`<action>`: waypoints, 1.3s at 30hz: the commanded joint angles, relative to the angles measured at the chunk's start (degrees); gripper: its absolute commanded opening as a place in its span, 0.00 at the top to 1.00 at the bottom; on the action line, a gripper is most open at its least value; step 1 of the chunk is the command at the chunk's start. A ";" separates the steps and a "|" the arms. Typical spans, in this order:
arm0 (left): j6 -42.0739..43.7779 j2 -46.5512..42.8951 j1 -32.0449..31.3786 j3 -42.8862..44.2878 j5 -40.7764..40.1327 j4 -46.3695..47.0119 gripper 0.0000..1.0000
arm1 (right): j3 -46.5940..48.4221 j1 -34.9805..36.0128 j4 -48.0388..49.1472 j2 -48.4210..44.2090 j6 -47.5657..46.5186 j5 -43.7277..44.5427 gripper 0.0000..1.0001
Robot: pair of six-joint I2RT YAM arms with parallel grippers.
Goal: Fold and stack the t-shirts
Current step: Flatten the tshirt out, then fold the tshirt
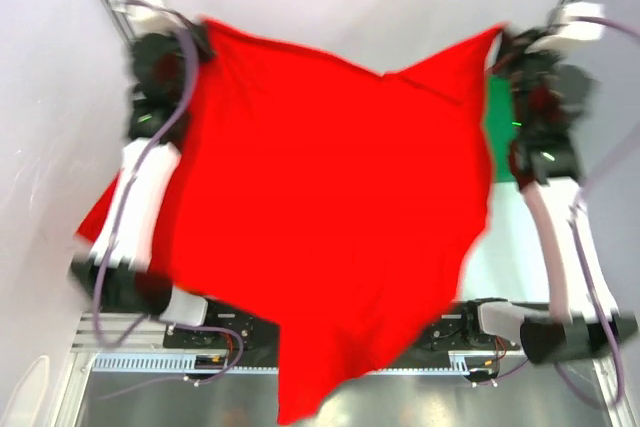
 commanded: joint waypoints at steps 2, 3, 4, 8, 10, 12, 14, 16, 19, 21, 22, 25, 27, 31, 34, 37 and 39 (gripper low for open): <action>2.37 10.63 0.23 -8.23 0.68 9.36 1.00 | -11.23 -0.67 6.85 7.08 -1.56 3.03 1.00; 3.25 13.26 0.23 -8.59 0.59 10.85 1.00 | -12.31 -1.02 7.75 9.03 -1.39 2.68 1.00; 4.04 19.73 0.32 -8.51 -0.19 13.04 1.00 | -13.19 -1.02 8.89 11.74 -1.38 2.16 1.00; 1.24 37.68 2.16 -0.02 0.41 15.00 1.00 | -12.42 -1.02 12.51 28.77 -1.30 1.54 1.00; 0.01 46.92 2.78 7.37 1.90 13.95 1.00 | -9.26 -1.11 11.98 33.11 -0.33 1.36 1.00; -0.78 51.24 3.13 12.21 2.44 12.20 1.00 | -5.14 -0.93 9.79 37.95 -0.42 1.45 1.00; -0.96 55.54 3.40 16.70 2.26 11.58 1.00 | -3.02 -0.84 7.06 40.15 0.02 1.19 1.00; -1.14 57.84 3.92 20.99 2.00 9.65 1.00 | -2.74 -0.67 7.23 41.39 0.11 0.92 1.00; -1.75 59.96 4.63 22.60 2.00 10.34 1.00 | -2.31 -0.58 8.02 42.62 0.29 0.92 1.00; -3.06 61.01 5.07 23.39 2.00 10.25 1.00 | -1.43 -0.84 8.29 43.67 0.02 0.83 1.00; -3.42 61.36 5.24 23.57 2.26 10.69 1.00 | -0.99 -0.84 7.94 45.07 -0.15 0.75 1.00; -5.44 62.42 5.24 24.53 3.83 11.31 1.00 | 2.96 -0.93 5.40 47.44 -1.47 0.75 1.00; -6.93 63.03 5.24 24.89 4.89 11.31 1.00 | 6.30 -1.02 3.12 48.07 -0.95 0.13 1.00; -9.04 63.56 5.42 25.24 6.13 9.47 0.99 | 8.24 -0.05 -6.29 45.88 3.09 -1.01 1.00; -10.36 63.48 5.51 25.50 9.38 7.01 1.00 | 5.62 0.73 -10.41 41.67 6.69 -2.16 1.00; -11.33 62.69 5.68 24.98 10.78 4.20 1.00 | 2.97 0.91 -13.76 38.49 10.38 -4.95 1.00; -11.95 61.98 6.03 24.63 11.66 1.66 1.00 | 2.80 1.26 -16.40 37.35 11.01 -5.14 1.00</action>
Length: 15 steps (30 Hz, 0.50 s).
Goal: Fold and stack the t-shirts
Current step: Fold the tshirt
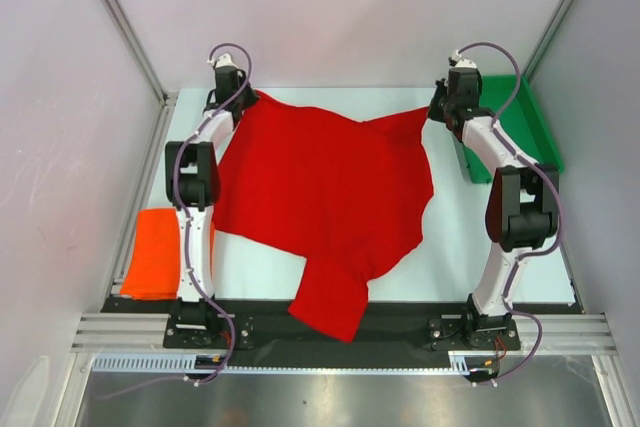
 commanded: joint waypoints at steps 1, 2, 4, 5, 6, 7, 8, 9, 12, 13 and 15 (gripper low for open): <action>-2.40 -1.73 1.12 1.72 3.42 -3.71 1.00 | -0.05 0.55 -6.93 -5.82 5.17 -2.08 1.00; -2.40 -2.26 1.29 1.54 3.78 -4.24 0.99 | -0.05 0.63 -8.00 -6.17 5.88 -2.08 1.00; -2.57 -3.75 1.91 0.84 4.39 -5.82 1.00 | -0.05 0.81 -10.80 -7.48 7.46 -4.45 1.00; -2.83 -4.10 2.17 0.49 5.00 -6.26 1.00 | 0.21 0.81 -12.30 -7.75 8.16 -4.46 1.00; -3.36 -5.32 2.43 -0.04 5.88 -6.35 1.00 | 0.22 0.81 -13.62 -8.02 8.86 -4.72 1.00; -3.71 -5.95 2.44 -1.08 6.85 -7.14 1.00 | 0.22 0.81 -16.07 -8.98 9.57 -5.77 1.00; -4.06 -6.47 4.00 -1.36 7.20 -7.67 1.00 | -0.39 0.81 -17.05 -9.60 11.23 -6.30 1.00; -4.76 -6.83 4.71 -1.45 7.47 -9.33 1.00 | -0.92 1.07 -17.67 -10.30 11.94 -7.09 1.00; -6.26 -8.41 6.03 -2.50 10.01 -11.44 1.00 | -2.68 1.33 -19.17 -13.11 14.05 -7.97 1.00; -6.53 -9.20 6.21 -2.94 10.80 -12.15 1.00 | -3.12 1.42 -20.04 -13.64 14.41 -8.76 1.00; -6.88 -9.99 6.83 -3.46 12.04 -13.64 1.00 | -4.26 1.60 -20.92 -15.14 15.46 -9.55 1.00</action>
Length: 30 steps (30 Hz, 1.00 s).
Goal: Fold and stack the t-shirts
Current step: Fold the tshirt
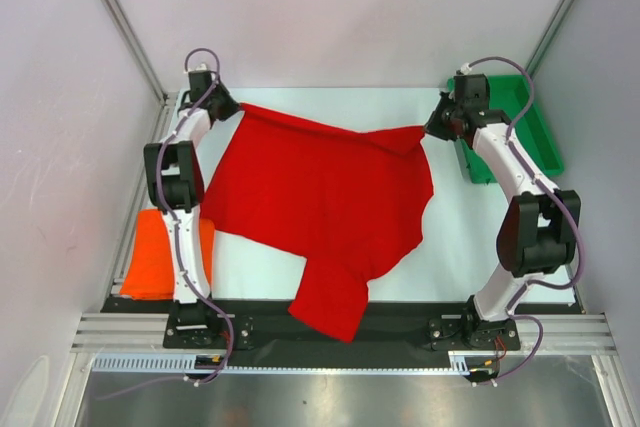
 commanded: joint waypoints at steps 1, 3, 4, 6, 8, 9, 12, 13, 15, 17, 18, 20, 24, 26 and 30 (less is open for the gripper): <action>-2.07 -7.00 1.63 -0.93 3.87 -2.92 1.00 | -1.29 0.92 -4.38 -5.10 3.53 -3.13 1.00; -1.37 -8.32 1.89 -1.73 4.40 -4.57 1.00 | -2.26 1.27 -5.09 -6.77 3.79 -3.66 1.00; -1.02 -8.41 2.07 -1.64 4.74 -5.20 1.00 | -3.13 1.54 -5.79 -7.30 4.32 -3.66 1.00; 0.03 -8.50 2.51 -0.76 5.45 -7.82 1.00 | -3.93 1.98 -6.23 -8.88 4.93 -4.10 1.00; 0.83 -8.58 2.86 -0.41 5.45 -9.59 1.00 | -4.89 2.59 -7.02 -9.76 6.34 -4.62 1.00; 1.53 -8.50 3.12 -0.41 5.89 -10.99 1.00 | -5.16 2.85 -7.46 -10.64 6.86 -4.71 1.00; 2.67 -8.24 3.21 -0.76 7.38 -13.10 1.00 | -6.48 4.17 -9.04 -11.96 7.57 -4.02 1.00; 2.85 -8.32 3.30 -1.28 7.91 -13.38 1.00 | -6.83 4.44 -9.40 -13.01 7.66 -3.92 1.00; 3.20 -8.76 3.30 -2.16 8.70 -13.90 1.00 | -8.50 4.61 -9.57 -14.16 8.54 -4.19 1.00; 3.55 -9.29 3.21 -3.56 8.62 -14.43 0.99 | -9.55 4.61 -9.93 -15.65 8.98 -4.28 1.00; 4.25 -9.64 3.21 -3.92 8.27 -15.22 1.00 | -9.73 4.70 -10.71 -16.09 9.24 -4.36 1.00; 5.13 -10.69 3.30 -4.63 6.77 -15.84 1.00 | -9.99 5.05 -11.24 -17.23 9.33 -4.71 1.00; 8.73 -10.70 3.39 -2.52 4.93 -19.34 1.00 | -11.05 6.63 -13.00 -18.91 9.33 -5.50 1.00; 9.26 -10.96 3.56 -1.82 4.22 -20.14 1.00 | -12.19 7.51 -13.27 -19.61 9.16 -5.42 1.00; 10.40 -11.75 4.53 -1.99 3.61 -21.29 1.00 | -13.86 7.87 -14.59 -21.10 8.81 -5.77 1.00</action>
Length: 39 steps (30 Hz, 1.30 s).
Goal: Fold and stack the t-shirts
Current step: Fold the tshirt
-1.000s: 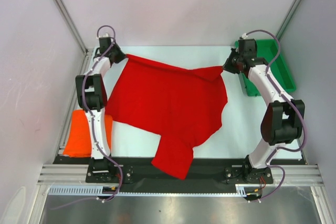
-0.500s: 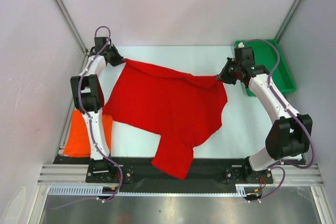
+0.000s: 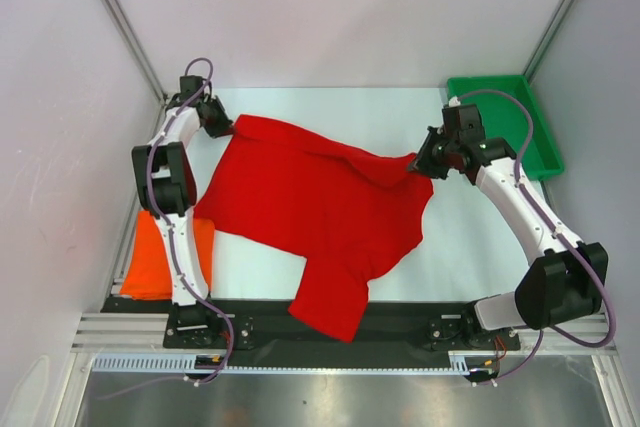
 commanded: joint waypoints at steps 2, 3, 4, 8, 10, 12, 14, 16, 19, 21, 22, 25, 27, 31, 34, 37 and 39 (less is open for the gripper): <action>3.37 -5.85 1.86 2.29 -1.49 -2.14 1.00 | -1.38 0.26 -1.82 -2.86 -0.31 -0.52 1.00; 3.46 -6.11 2.56 2.38 -1.49 -2.49 1.00 | -1.30 0.26 -2.08 -3.03 -0.57 -0.26 1.00; 3.55 -6.29 2.83 2.38 -1.40 -2.58 1.00 | -0.86 0.26 -2.26 -3.12 -1.01 -0.09 1.00; 3.64 -6.99 3.97 2.47 -0.87 -2.85 1.00 | -0.42 0.17 -3.40 -3.47 -2.24 0.18 1.00; 3.99 -6.99 4.15 2.38 -0.35 -3.20 1.00 | -0.59 0.17 -4.63 -3.56 -2.68 0.27 1.00; 4.16 -6.90 4.06 1.94 0.44 -3.28 1.00 | -1.64 0.17 -4.99 -3.74 -3.04 -0.34 1.00; 4.17 -6.64 4.15 1.15 0.62 -3.64 1.00 | -2.61 0.35 -4.64 -4.09 -2.86 -0.70 1.00; 4.25 -6.29 4.15 0.54 1.06 -3.64 1.00 | -3.75 0.44 -4.20 -4.18 -2.60 -1.14 1.00; 4.34 -6.03 4.06 -0.16 1.67 -3.64 1.00 | -4.54 0.61 -3.84 -4.00 -2.77 -0.88 1.00; 4.34 -5.67 4.15 -0.43 2.03 -3.81 1.00 | -4.90 0.70 -3.67 -3.83 -2.68 -0.70 1.00; 4.34 -5.59 4.15 -0.95 2.11 -3.73 1.00 | -5.16 0.61 -3.67 -3.74 -2.51 -0.79 1.00; 4.43 -5.50 4.06 -1.66 1.94 -3.81 0.99 | -5.78 0.61 -3.40 -3.74 -2.42 -1.31 1.00; 4.78 -5.50 4.06 -1.92 1.33 -3.99 0.99 | -6.13 0.79 -3.32 -3.91 -2.25 -1.66 1.00; 5.22 -5.15 4.06 -1.75 0.62 -4.43 1.00 | -7.27 1.23 -3.76 -4.35 -2.07 -1.93 1.00; 5.48 -5.06 4.06 -1.92 0.53 -4.60 1.00 | -8.06 1.14 -3.93 -4.97 -1.81 -1.84 1.00; 5.57 -5.50 3.98 -2.89 0.36 -4.78 1.00 | -8.07 0.79 -4.46 -5.58 -2.07 -0.88 1.00; 5.75 -5.76 3.98 -3.33 0.36 -5.04 1.00 | -7.89 0.26 -4.72 -5.58 -2.59 -0.70 1.00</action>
